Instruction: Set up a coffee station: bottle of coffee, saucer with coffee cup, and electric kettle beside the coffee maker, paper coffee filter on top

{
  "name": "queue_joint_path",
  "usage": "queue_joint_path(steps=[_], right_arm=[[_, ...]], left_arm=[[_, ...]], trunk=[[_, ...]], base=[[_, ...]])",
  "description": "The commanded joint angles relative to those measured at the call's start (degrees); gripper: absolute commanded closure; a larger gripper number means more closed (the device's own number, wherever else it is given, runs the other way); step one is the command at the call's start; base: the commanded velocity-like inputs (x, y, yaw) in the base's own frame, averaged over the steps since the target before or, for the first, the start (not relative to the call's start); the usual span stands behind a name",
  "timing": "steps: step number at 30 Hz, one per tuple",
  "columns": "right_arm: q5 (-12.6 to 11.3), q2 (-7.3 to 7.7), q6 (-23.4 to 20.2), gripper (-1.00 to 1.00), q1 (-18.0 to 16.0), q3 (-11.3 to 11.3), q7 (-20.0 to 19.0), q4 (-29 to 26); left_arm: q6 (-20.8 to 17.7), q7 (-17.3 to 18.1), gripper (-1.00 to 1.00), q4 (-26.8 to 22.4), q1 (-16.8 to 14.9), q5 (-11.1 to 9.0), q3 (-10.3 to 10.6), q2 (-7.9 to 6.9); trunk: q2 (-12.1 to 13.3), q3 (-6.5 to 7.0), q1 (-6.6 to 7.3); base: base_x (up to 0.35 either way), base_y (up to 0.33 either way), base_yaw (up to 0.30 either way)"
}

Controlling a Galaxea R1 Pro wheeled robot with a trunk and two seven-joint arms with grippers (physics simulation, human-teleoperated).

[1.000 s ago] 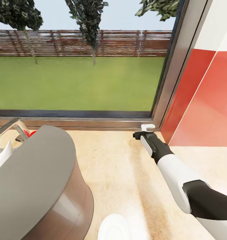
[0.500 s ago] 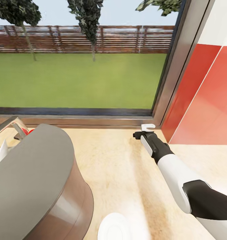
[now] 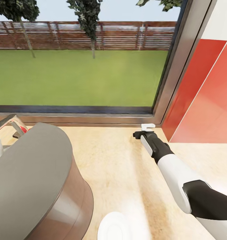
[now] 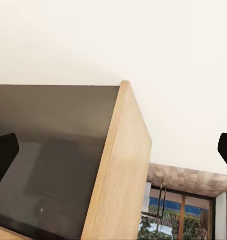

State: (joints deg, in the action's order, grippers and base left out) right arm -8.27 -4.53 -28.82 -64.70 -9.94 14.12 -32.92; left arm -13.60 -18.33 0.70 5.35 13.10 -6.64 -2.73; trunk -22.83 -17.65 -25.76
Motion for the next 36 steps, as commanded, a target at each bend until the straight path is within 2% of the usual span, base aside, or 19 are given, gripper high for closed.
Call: queue_joint_path(steps=[1,19,27,36], right_arm=[[-0.61,0.05,-0.21,-1.0,-0.04,-0.37,0.5,-0.12],[-0.52,0.0,-0.02,-1.0,-0.08,-0.43,0.47,-0.43],[-0.52,0.36,-0.1,-1.0,-0.07,-0.57,0.46,-6.36],[-0.41,0.47,-0.1,-1.0,-0.07,-0.35,0.55,-7.16]], left_arm=[[-0.2,-0.13,-1.0,-0.02,0.0,0.61,-0.48,0.0],[-0.2,-0.04,-1.0,0.0,0.01,0.61,-0.39,0.0],[-0.2,-0.04,-1.0,0.0,0.01,0.61,-0.39,0.02],[-0.2,-0.04,-1.0,0.0,0.01,0.62,-0.39,0.06]], trunk=[[-0.1,-0.1,-0.03],[-0.1,-0.14,-0.03],[-0.1,-0.14,-0.03],[-0.1,-0.58,-0.03]], base=[[0.0,0.0,0.0],[0.0,0.0,0.0],[0.0,0.0,0.0],[0.0,0.0,0.0]])
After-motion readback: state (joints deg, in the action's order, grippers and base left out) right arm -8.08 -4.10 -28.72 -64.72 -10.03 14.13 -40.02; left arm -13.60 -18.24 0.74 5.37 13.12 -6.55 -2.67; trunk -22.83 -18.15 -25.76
